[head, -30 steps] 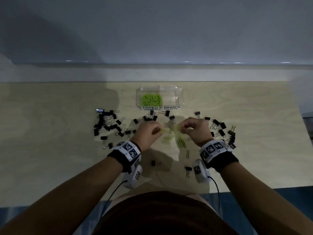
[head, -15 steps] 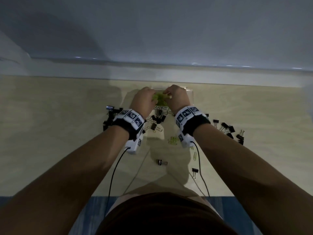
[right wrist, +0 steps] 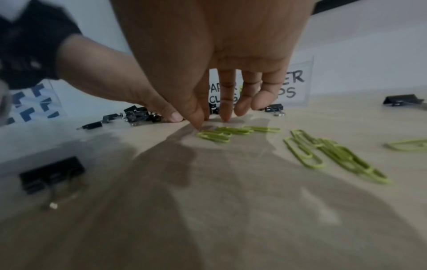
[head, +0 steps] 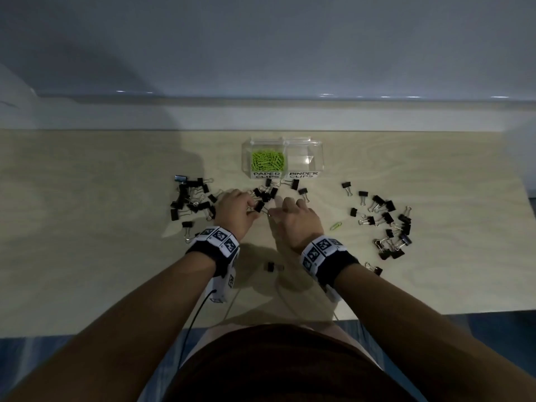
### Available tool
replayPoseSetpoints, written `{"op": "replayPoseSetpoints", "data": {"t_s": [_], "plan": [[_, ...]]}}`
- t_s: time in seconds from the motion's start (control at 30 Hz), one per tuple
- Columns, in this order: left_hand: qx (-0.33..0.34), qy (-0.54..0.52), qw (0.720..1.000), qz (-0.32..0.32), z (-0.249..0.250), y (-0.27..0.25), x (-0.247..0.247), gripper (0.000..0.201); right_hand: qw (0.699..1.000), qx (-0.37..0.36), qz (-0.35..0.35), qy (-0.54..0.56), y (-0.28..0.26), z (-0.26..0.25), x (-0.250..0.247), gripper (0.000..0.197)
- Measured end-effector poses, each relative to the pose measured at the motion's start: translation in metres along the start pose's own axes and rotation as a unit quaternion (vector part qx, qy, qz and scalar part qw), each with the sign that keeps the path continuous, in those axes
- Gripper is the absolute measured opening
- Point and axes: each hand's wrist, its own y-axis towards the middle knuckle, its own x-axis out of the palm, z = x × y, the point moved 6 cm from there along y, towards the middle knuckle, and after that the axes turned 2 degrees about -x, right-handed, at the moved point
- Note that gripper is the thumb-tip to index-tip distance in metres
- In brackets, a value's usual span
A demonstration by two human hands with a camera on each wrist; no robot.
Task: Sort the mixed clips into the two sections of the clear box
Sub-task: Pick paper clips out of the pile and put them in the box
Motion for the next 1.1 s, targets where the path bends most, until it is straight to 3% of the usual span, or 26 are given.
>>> {"op": "replayPoseSetpoints", "data": {"t_s": [0.13, 0.23, 0.43, 0.6, 0.7, 0.8, 0.93, 1.1], "plan": [[-0.037, -0.041, 0.998, 0.004, -0.004, 0.001, 0.001, 0.023, 0.999, -0.009, 0.024, -0.044, -0.003, 0.000, 0.002, 0.032], [-0.028, -0.030, 0.999, 0.014, -0.003, 0.000, 0.001, 0.015, 0.998, -0.027, 0.035, -0.042, -0.004, 0.000, 0.000, 0.027], [-0.019, 0.070, 0.997, 0.001, 0.001, -0.004, 0.003, 0.009, 0.997, -0.031, 0.034, -0.059, -0.003, -0.011, 0.007, 0.015], [0.045, 0.172, 0.984, -0.009, 0.001, -0.019, 0.010, 0.017, 0.999, -0.010, 0.016, -0.034, -0.002, -0.011, 0.001, 0.028], [0.104, 0.150, 0.983, -0.028, 0.012, -0.031, 0.019, 0.013, 0.999, 0.004, 0.022, 0.023, -0.009, 0.002, -0.008, 0.032], [0.131, 0.094, 0.985, -0.056, 0.031, -0.036, 0.029, 0.010, 0.990, 0.093, 0.035, 0.096, -0.030, 0.041, -0.011, 0.033], [0.114, 0.022, 0.990, -0.079, 0.051, -0.036, 0.043, 0.013, 0.961, 0.219, 0.048, 0.158, -0.062, 0.097, 0.000, 0.040], [0.143, -0.049, 0.981, -0.122, 0.072, -0.039, 0.053, 0.012, 0.968, 0.125, 0.013, 0.217, -0.073, 0.090, 0.009, 0.034]]}}
